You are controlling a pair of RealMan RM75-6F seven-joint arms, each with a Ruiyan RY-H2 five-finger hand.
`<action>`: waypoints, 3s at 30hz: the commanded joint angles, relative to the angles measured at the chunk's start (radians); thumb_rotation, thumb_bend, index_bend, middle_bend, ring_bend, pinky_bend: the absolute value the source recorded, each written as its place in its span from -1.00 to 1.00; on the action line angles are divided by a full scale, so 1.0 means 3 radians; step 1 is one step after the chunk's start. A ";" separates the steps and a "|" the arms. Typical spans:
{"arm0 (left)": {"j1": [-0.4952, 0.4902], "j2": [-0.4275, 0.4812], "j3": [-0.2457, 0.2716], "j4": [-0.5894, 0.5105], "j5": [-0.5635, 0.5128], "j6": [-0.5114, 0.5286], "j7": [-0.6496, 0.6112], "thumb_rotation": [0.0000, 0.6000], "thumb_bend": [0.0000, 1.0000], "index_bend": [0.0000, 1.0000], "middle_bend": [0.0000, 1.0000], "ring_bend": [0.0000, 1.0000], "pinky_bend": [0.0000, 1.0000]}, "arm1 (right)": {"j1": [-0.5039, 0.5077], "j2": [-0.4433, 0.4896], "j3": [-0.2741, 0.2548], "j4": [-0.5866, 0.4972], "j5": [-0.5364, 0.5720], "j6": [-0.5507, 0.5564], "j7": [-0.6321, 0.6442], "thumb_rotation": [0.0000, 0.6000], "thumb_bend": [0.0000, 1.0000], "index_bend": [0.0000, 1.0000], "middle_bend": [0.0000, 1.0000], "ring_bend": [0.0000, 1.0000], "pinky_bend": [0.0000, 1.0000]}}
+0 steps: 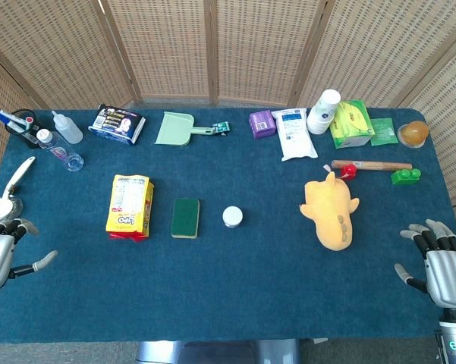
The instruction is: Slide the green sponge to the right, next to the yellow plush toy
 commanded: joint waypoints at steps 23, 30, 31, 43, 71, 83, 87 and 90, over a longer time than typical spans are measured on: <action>0.0012 0.0019 0.0011 0.0018 0.0051 0.0039 -0.0076 -0.59 -0.73 -0.18 -0.24 -0.33 -0.42 | -0.0026 0.0001 -0.0004 -0.0027 -0.0042 0.0054 -0.0006 1.00 -0.48 -0.38 -0.45 -0.75 -0.65; -0.0113 0.0099 -0.0011 0.0008 0.0107 -0.0130 -0.0216 -0.60 -0.73 -0.20 -0.25 -0.34 -0.42 | -0.0023 0.0001 -0.0003 -0.0030 -0.0041 0.0044 -0.0011 1.00 -0.48 -0.38 -0.45 -0.75 -0.65; -0.0148 0.0121 -0.0015 0.0002 0.0117 -0.0181 -0.0231 -0.58 -0.73 -0.21 -0.27 -0.35 -0.42 | -0.0025 0.0002 -0.0002 -0.0033 -0.0041 0.0047 -0.0011 1.00 -0.48 -0.38 -0.45 -0.75 -0.65; -0.0624 0.0302 -0.0103 -0.0219 0.0163 -0.0831 -0.0371 -0.99 -0.79 -0.31 -0.43 -0.51 -0.60 | -0.0039 -0.0022 -0.0015 -0.0004 -0.0065 0.0068 0.0041 1.00 -0.48 -0.38 -0.45 -0.75 -0.65; -0.2032 -0.0337 -0.0546 0.0032 -0.0632 -0.2155 0.0138 -0.99 -0.78 -0.39 -0.55 -0.62 -0.46 | -0.0198 0.0007 -0.0026 0.0134 -0.0064 0.0274 0.0349 1.00 -0.48 -0.38 -0.45 -0.75 -0.65; -0.2509 -0.0749 -0.0576 0.0408 -0.1085 -0.2453 0.0349 -0.99 -0.78 -0.39 -0.60 -0.70 -0.42 | -0.0228 0.0018 -0.0016 0.0217 -0.0049 0.0287 0.0482 1.00 -0.48 -0.38 -0.45 -0.75 -0.65; -0.2699 -0.0910 -0.0565 0.0610 -0.1300 -0.2581 0.0442 -0.98 -0.78 -0.41 -0.62 -0.72 -0.42 | -0.0231 0.0026 -0.0008 0.0225 -0.0044 0.0288 0.0507 1.00 -0.48 -0.38 -0.45 -0.75 -0.65; -0.2850 -0.1058 -0.0557 0.0805 -0.1457 -0.2676 0.0499 -0.99 -0.78 -0.41 -0.63 -0.73 -0.42 | -0.0238 0.0033 -0.0002 0.0235 -0.0026 0.0285 0.0526 1.00 -0.48 -0.38 -0.45 -0.75 -0.65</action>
